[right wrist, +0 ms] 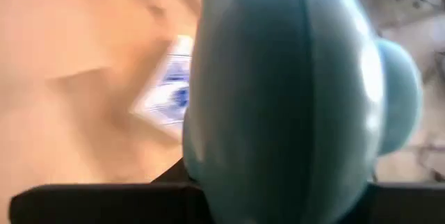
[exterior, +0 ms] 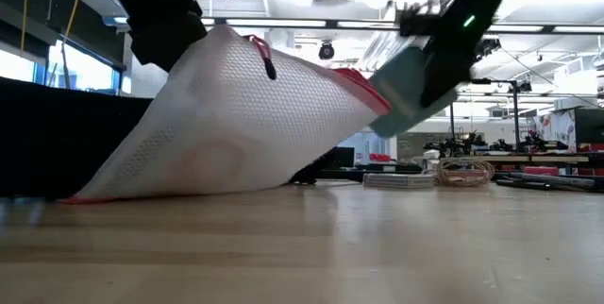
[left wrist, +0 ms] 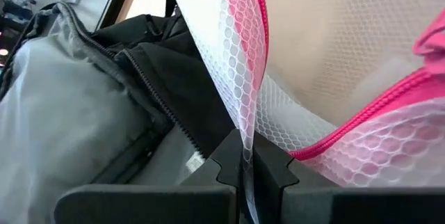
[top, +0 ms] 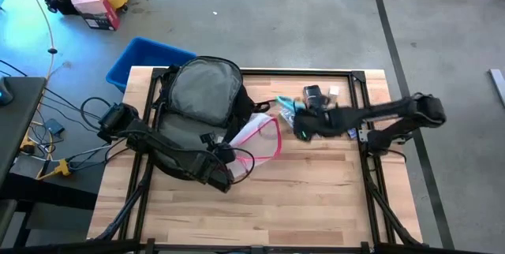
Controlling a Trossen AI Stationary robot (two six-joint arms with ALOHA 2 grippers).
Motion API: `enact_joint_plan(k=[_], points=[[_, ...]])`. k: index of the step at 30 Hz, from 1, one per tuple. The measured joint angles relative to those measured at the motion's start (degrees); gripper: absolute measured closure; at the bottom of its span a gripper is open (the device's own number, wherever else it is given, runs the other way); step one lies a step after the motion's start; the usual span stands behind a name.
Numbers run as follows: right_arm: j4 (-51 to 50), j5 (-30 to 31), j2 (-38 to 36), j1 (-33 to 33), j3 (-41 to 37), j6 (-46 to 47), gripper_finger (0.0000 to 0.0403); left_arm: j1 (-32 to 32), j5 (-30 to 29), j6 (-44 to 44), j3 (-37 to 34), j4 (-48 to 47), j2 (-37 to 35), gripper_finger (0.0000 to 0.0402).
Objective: Unpack backpack
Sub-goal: Put the blue calculator into the pink zip bag
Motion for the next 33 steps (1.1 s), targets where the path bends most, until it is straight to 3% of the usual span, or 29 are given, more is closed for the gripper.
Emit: enact_joint_plan(k=[7, 13, 24, 33], points=[[-7.1, 0.4, 2.2, 20.9, 8.2, 17.6, 0.0336, -0.3, 2.6, 0.1, 0.0, 5.0, 0.0, 0.0401], [-9.0, -0.9, 14.1, 30.0, 20.7, 18.8, 0.0336, -0.4, 3.0, 0.0, 0.0, 8.0, 0.0, 0.0401], [-27.8, -5.5, 38.9, 25.4, 38.9, 22.6, 0.0336, -2.7, 3.1, 0.6, 0.0, 15.7, 0.1, 0.0402], [-26.5, -5.0, 51.7, 16.4, 51.2, 13.1, 0.0321, -5.1, 2.9, 4.5, 0.0, 23.9, 0.1, 0.0402]])
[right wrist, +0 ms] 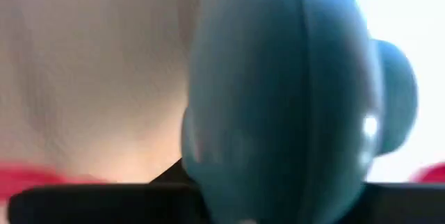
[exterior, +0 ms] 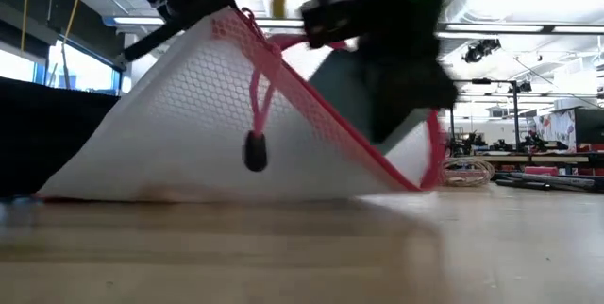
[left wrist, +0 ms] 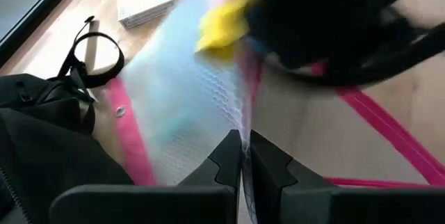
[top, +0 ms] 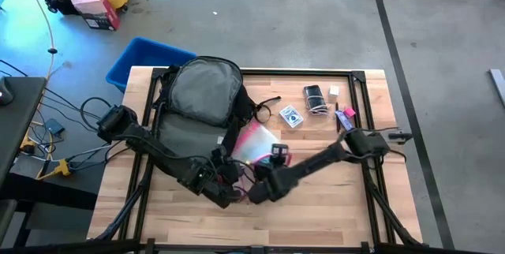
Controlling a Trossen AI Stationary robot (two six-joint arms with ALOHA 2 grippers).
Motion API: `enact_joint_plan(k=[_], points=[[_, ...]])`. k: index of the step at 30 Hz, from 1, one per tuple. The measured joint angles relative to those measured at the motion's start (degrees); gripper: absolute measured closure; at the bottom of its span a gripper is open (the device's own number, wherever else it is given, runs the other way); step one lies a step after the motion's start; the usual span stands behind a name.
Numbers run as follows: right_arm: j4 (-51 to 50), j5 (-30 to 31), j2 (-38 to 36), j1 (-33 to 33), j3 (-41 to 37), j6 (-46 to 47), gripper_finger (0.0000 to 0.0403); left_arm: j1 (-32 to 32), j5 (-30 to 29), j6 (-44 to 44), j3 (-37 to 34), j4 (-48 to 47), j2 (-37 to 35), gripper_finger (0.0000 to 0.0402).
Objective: Unpack backpack
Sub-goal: Put the blue calculator into the pink zip bag
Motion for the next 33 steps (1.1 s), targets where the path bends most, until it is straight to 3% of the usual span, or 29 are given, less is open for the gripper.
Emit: enact_joint_plan(k=[5, 10, 14, 17, 22, 29, 33], points=[[2.0, -3.6, 3.0, -1.2, 3.8, -5.4, 0.0221, -0.5, -0.3, 0.1, 0.0, -0.8, 0.0, 0.0402], [2.4, -12.8, 2.0, -0.9, 4.0, -6.1, 0.0129, -0.9, -0.6, -0.6, 0.0, -0.2, 0.0, 0.0402], [2.2, -8.3, -0.1, 2.2, 4.0, -6.1, 0.0088, -0.9, -0.5, -0.6, 0.0, -0.2, 0.0, 0.0402], [1.8, -3.6, -1.6, 5.3, 3.9, -5.4, 0.008, -0.9, -0.4, -0.6, 0.0, -0.2, 0.0, 0.0402], [0.1, -2.5, -2.1, 6.9, 3.0, 2.4, 0.009, -0.9, -0.4, -0.6, 0.0, -0.3, 0.0, 0.0402], [2.7, -1.2, -2.1, 6.0, -8.0, 18.1, 0.0126, -1.4, 0.1, -1.0, 0.0, -0.4, 0.0, 0.0402], [6.8, -1.0, -2.1, 5.8, -13.3, 22.1, 0.0156, -1.4, 0.0, -1.0, 0.0, -0.4, 0.4, 0.0402]])
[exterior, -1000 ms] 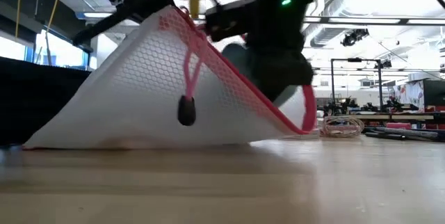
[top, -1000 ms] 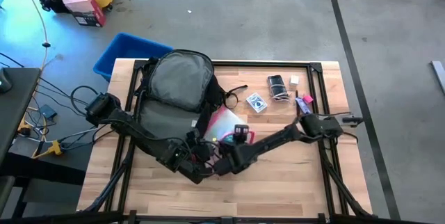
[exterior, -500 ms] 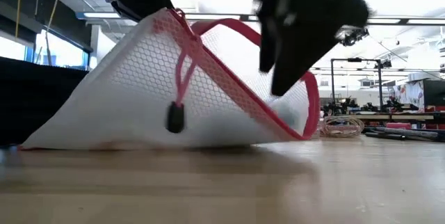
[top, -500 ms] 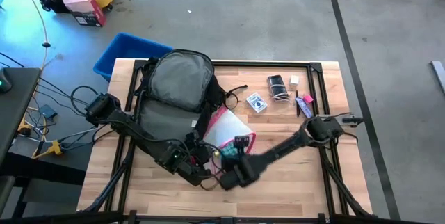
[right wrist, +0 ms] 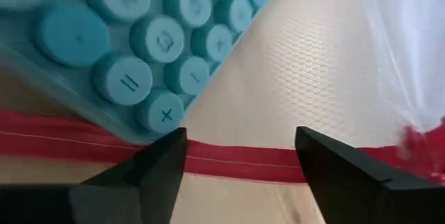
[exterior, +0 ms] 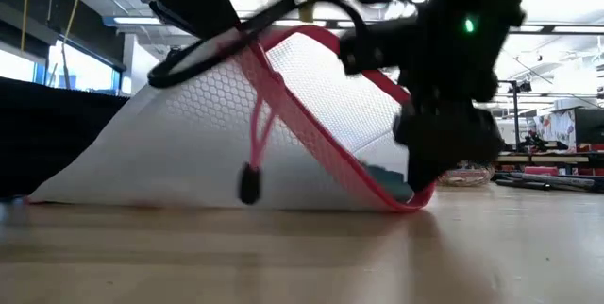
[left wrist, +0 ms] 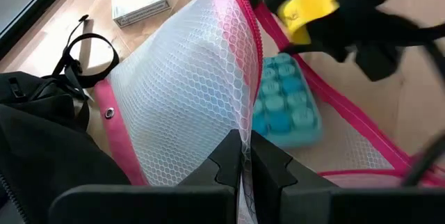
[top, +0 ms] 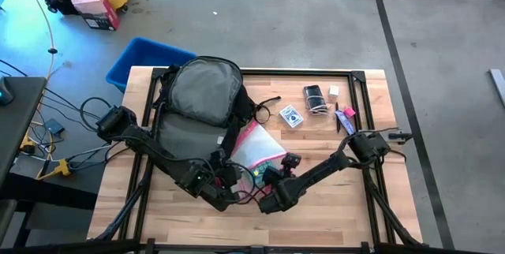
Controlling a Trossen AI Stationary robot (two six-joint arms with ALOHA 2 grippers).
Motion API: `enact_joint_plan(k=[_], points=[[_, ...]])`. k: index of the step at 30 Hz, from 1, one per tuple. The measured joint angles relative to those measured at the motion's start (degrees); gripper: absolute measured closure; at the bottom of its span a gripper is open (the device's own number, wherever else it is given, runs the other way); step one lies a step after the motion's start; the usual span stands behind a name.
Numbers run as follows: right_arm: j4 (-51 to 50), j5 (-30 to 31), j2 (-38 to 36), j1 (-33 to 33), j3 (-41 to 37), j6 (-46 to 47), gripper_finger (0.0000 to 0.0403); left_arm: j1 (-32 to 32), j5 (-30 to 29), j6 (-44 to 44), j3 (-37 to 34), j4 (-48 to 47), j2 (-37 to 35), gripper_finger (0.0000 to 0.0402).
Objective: Unpack backpack
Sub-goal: Put the blue calculator into the pink zip bag
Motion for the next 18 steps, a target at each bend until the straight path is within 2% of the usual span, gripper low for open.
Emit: enact_joint_plan(k=[3, 12, 18], points=[[7.1, 0.1, 0.0, 0.0, -0.9, -3.2, 0.0177, 0.2, 0.1, 0.0, 0.0, 0.3, 1.1, 0.0402], [31.7, -1.1, 0.1, -0.2, 0.6, -25.0, 0.0211, 0.9, 2.2, 0.1, 0.0, 1.2, 4.1, 0.0402], [32.1, -1.3, -0.4, -0.2, 0.7, -28.1, 0.0221, 0.8, 2.2, 0.5, 0.2, 1.2, 4.2, 0.0402]])
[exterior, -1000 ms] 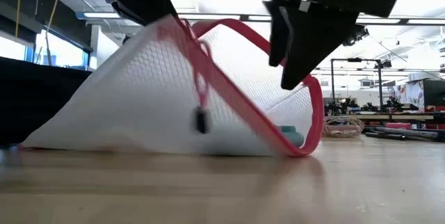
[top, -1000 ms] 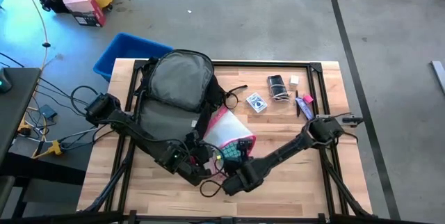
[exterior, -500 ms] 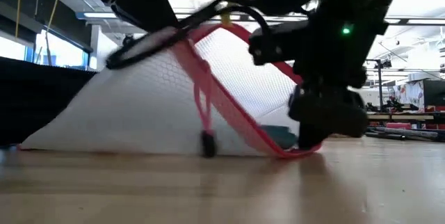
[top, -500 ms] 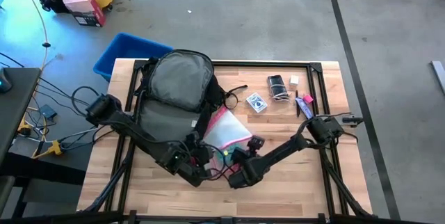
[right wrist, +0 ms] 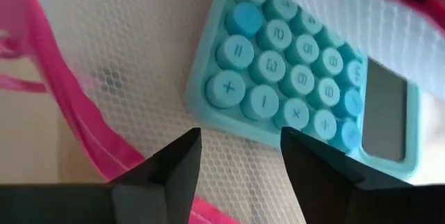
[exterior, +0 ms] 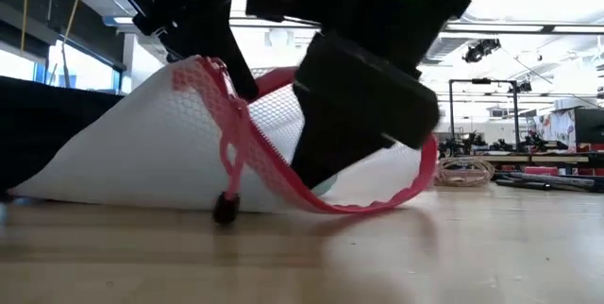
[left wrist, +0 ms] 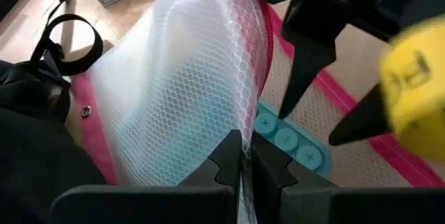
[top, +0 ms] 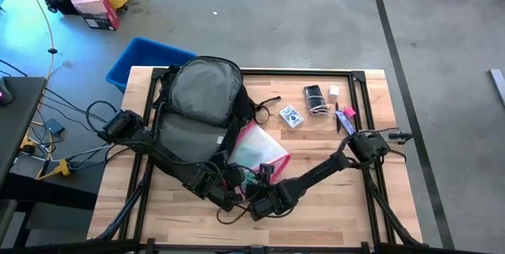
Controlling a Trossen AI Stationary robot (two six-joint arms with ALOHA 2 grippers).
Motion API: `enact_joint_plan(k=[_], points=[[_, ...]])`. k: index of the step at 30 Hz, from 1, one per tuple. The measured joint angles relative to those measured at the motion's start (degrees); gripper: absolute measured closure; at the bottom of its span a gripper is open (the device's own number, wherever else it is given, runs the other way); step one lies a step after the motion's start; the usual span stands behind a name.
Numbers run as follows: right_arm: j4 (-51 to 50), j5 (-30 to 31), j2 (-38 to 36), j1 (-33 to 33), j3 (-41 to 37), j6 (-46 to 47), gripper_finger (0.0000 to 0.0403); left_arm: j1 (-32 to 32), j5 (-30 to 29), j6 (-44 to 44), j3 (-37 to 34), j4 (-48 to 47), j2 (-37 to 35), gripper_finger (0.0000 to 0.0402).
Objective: Unpack backpack
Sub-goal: Put the blue calculator into the pink zip bag
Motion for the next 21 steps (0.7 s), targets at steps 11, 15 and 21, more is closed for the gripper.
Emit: enact_joint_plan(k=[11, 15, 21], points=[[11.2, -8.4, -1.4, -3.4, -4.8, -0.5, 0.0269, -0.3, 1.7, 0.7, 0.3, 0.6, 0.0, 0.0402], [15.4, -7.1, -1.4, -5.6, -7.3, -1.0, 0.0275, -0.9, 2.8, 3.4, 0.2, 2.6, 0.0, 0.0402], [22.3, -5.6, -1.1, -6.3, -8.2, -6.4, 0.0275, -1.6, 4.3, 3.8, 0.1, 3.0, 0.0, 0.0401]])
